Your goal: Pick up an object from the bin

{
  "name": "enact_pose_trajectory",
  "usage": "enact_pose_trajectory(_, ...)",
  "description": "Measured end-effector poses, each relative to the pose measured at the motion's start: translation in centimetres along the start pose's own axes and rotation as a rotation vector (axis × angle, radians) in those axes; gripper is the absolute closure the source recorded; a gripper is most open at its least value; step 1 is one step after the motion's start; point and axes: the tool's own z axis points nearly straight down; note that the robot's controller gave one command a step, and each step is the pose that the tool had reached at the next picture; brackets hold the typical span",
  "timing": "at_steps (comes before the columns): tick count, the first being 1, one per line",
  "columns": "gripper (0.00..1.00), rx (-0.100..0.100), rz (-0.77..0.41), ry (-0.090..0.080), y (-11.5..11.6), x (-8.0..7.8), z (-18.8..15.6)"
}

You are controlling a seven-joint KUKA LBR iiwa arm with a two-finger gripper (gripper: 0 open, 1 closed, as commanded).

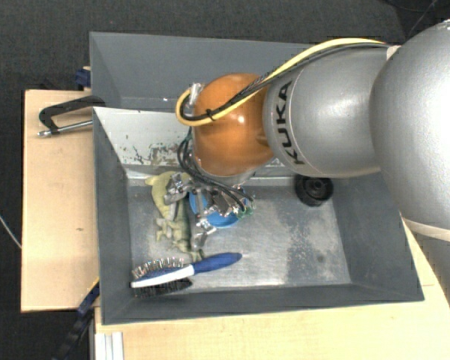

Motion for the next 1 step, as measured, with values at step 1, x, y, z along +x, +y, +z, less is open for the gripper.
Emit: enact_pose_trajectory(1,0.0,-0.011,0.075,-0.013,-3.92,-0.96,3.79)
